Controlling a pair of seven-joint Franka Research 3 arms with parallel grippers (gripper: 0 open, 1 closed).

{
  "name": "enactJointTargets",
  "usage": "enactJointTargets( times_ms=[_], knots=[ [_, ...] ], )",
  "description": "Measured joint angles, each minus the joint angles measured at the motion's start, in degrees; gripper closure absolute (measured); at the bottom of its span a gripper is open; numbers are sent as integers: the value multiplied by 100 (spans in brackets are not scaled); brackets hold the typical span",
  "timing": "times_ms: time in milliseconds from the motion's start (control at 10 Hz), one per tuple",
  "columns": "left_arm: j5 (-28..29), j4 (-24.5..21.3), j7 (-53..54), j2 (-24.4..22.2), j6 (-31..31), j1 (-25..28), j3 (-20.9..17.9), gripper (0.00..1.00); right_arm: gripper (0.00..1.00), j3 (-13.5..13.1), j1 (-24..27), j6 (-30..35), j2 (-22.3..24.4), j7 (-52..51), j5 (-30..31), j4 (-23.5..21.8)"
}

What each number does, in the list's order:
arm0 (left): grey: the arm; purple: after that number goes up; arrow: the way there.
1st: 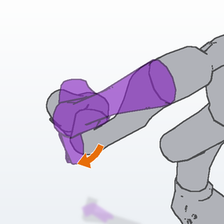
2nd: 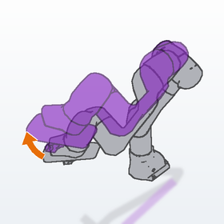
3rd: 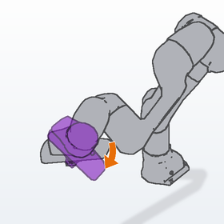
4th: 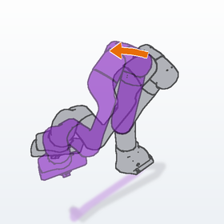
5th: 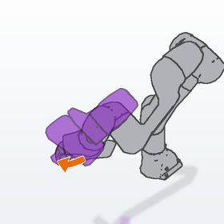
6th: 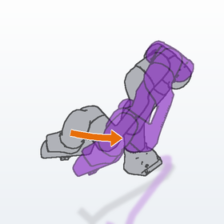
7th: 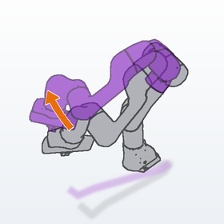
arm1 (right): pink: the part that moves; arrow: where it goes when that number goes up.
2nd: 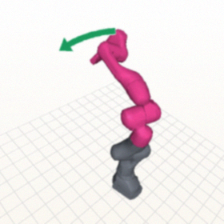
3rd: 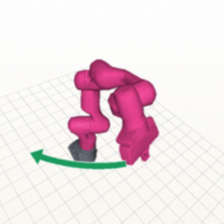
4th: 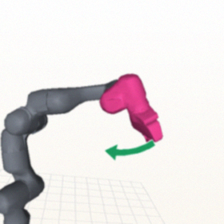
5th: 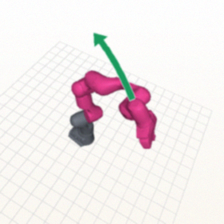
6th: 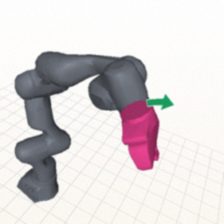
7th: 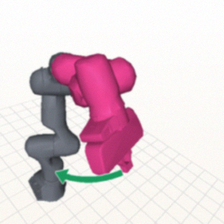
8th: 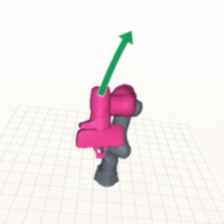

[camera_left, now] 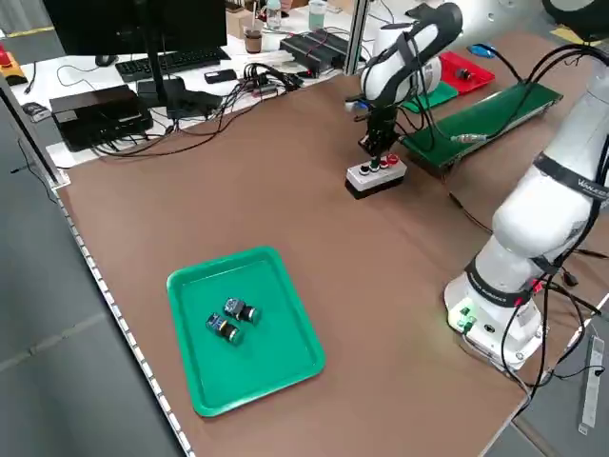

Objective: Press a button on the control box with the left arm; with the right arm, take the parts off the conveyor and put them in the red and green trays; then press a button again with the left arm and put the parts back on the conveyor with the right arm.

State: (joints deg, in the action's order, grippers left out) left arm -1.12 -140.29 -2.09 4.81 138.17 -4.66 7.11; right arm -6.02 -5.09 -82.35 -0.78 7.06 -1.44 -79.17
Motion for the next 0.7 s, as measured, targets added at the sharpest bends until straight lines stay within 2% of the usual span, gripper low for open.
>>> enactJointTargets(
  times_ms=[700],
  knots=[
    [0,33,0,64,-6,1,0,99,0,1,0,0,0,-3,0,0]
  ],
)
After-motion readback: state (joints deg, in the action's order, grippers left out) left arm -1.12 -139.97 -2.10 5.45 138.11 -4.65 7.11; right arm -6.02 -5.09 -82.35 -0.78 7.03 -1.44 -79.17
